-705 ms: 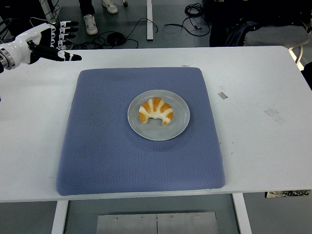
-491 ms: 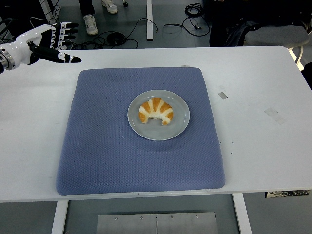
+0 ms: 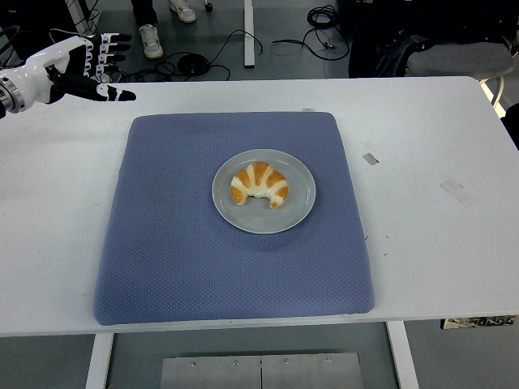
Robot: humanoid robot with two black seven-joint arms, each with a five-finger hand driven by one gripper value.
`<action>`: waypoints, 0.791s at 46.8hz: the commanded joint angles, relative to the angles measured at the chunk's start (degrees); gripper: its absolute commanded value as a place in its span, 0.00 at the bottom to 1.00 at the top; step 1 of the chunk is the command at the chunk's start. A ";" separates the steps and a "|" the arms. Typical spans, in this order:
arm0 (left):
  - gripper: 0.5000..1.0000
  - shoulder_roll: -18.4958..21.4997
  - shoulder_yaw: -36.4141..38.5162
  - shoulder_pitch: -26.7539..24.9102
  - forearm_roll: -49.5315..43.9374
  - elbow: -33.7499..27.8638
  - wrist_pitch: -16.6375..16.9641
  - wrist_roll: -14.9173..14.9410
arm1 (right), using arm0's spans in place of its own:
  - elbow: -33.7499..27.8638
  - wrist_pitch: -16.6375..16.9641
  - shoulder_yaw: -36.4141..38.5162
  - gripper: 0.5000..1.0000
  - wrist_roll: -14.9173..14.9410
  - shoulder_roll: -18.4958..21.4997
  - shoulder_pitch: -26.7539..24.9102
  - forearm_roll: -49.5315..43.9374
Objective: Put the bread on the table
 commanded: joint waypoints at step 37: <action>0.91 -2.87 8.12 -5.99 2.48 -0.32 -0.62 2.68 | 0.00 -0.01 0.00 1.00 0.00 0.00 0.00 0.03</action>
